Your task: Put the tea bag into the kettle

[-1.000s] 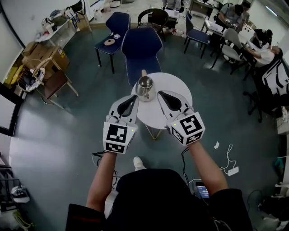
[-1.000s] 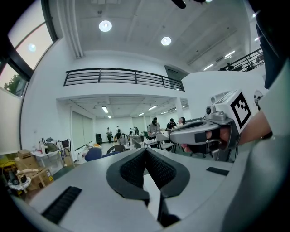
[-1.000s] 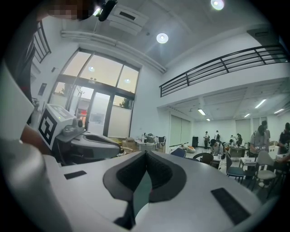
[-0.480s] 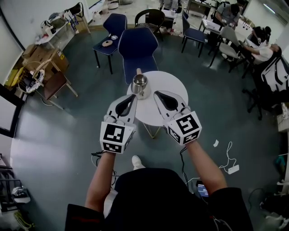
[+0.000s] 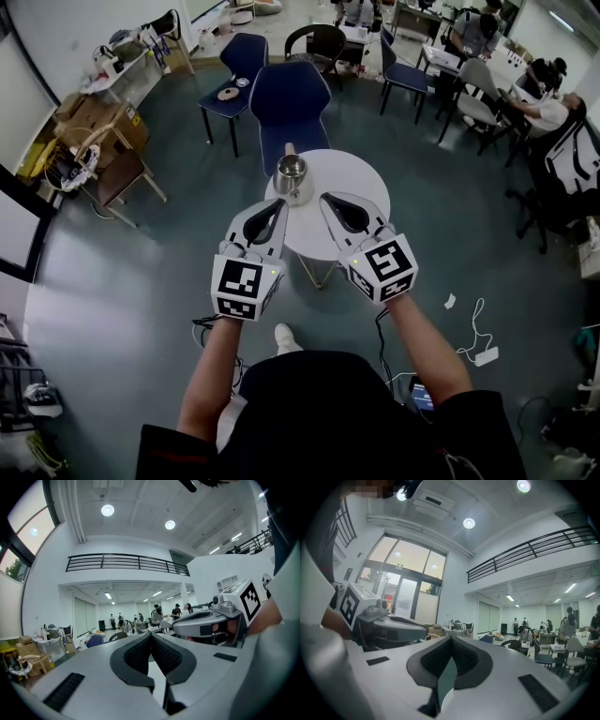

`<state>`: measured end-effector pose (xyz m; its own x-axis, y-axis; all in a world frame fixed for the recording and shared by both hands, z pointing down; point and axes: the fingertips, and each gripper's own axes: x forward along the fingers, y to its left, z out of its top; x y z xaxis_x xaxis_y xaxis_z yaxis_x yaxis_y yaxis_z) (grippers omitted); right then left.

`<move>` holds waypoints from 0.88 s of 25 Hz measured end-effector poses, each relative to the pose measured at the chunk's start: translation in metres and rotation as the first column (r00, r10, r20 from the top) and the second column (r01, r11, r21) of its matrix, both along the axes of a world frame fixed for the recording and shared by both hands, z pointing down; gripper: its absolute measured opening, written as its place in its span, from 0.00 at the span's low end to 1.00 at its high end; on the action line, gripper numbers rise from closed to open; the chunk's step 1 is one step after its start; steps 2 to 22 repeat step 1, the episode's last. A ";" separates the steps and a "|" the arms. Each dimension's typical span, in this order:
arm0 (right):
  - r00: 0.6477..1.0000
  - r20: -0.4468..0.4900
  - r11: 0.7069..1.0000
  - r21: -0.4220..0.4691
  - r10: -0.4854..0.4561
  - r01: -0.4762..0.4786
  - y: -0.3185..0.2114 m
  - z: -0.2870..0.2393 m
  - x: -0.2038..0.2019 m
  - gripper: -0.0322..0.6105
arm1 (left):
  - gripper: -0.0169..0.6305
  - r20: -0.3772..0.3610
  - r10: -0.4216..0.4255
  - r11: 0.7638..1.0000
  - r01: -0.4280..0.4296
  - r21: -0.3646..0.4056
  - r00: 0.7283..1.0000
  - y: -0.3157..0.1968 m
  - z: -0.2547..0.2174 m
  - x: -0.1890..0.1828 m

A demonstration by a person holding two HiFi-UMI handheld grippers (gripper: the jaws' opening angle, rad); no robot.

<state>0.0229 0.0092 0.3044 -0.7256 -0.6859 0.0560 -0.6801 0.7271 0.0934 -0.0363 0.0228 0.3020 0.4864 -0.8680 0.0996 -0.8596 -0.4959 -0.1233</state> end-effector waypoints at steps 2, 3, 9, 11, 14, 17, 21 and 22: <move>1.000 0.000 1.000 0.000 -0.001 0.001 0.003 0.000 0.002 0.08 | 0.05 0.000 -0.001 1.000 0.001 -0.001 1.000 0.003 0.000 0.002; 1.000 0.000 1.000 0.000 -0.001 0.001 0.003 0.000 0.002 0.08 | 0.05 0.000 -0.001 1.000 0.001 -0.001 1.000 0.003 0.000 0.002; 1.000 0.000 1.000 0.000 -0.001 0.001 0.003 0.000 0.002 0.08 | 0.05 0.000 -0.001 1.000 0.001 -0.001 1.000 0.003 0.000 0.002; 1.000 0.000 1.000 0.000 -0.001 0.001 0.003 0.000 0.002 0.08 | 0.05 0.000 -0.001 1.000 0.001 -0.001 1.000 0.003 0.000 0.002; 1.000 0.000 1.000 0.000 -0.001 0.001 0.003 0.000 0.002 0.08 | 0.05 0.000 -0.001 1.000 0.001 -0.001 1.000 0.003 0.000 0.002; 1.000 0.000 1.000 0.000 -0.001 0.001 0.003 0.000 0.002 0.08 | 0.05 0.000 -0.001 1.000 0.001 -0.001 1.000 0.003 0.000 0.002; 1.000 0.000 1.000 0.000 -0.001 0.001 0.003 0.000 0.002 0.08 | 0.05 0.000 -0.001 1.000 0.001 -0.001 1.000 0.003 0.000 0.002; 1.000 0.000 1.000 0.000 -0.001 0.001 0.003 0.000 0.002 0.08 | 0.05 0.000 -0.001 1.000 0.001 -0.001 1.000 0.003 0.000 0.002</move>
